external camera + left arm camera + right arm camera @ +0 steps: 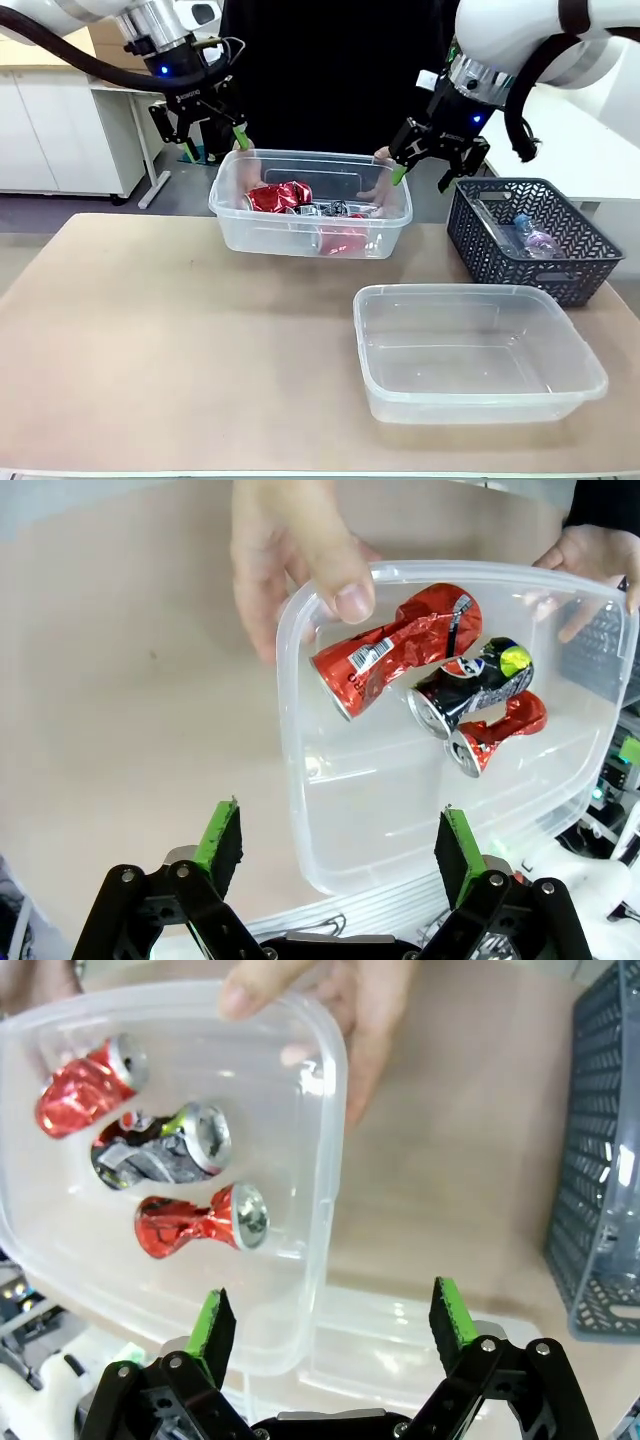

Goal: Sort the waste into each basket.
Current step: Pick up the Organizing box on the right side of the table and lift it.

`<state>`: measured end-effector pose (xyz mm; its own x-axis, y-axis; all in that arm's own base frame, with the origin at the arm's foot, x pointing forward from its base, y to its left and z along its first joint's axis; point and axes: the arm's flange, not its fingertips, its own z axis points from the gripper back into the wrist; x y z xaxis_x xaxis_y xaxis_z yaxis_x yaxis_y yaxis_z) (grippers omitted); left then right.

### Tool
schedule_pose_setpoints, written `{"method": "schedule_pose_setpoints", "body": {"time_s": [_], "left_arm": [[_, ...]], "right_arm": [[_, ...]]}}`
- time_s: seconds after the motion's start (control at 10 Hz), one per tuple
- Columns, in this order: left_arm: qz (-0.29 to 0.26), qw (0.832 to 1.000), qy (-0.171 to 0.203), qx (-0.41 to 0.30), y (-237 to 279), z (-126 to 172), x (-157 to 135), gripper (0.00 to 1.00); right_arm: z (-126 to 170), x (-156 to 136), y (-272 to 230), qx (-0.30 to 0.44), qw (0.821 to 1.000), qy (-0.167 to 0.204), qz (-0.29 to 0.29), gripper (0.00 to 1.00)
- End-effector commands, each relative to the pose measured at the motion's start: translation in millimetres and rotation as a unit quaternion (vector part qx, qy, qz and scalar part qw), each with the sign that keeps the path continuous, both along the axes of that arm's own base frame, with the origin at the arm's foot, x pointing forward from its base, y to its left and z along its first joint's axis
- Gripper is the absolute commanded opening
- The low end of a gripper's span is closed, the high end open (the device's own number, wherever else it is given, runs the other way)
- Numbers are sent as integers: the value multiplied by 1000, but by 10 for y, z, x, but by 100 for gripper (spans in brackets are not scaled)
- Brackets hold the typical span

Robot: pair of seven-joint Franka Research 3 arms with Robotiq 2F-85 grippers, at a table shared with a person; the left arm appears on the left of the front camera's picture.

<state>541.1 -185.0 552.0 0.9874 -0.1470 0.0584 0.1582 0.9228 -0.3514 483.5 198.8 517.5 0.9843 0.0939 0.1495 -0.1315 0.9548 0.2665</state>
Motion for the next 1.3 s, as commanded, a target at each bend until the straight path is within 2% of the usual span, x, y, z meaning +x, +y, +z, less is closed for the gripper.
{"method": "schedule_pose_setpoints", "body": {"time_s": [0.0, 1.1, 1.2], "left_arm": [[2, 1000, 6, -2, 22, 40, -4, 100], [0, 1000, 0, 0, 0, 7, 1, 100], [-27, 999, -16, 14, 30, 157, -279, 100]], "right_arm": [[50, -38, -27, 10, 1000, 3, 1, 100], [31, -14, -3, 1, 1000, -2, 0, 100], [216, -445, -206, 59, 997, -25, 32, 100]]}}
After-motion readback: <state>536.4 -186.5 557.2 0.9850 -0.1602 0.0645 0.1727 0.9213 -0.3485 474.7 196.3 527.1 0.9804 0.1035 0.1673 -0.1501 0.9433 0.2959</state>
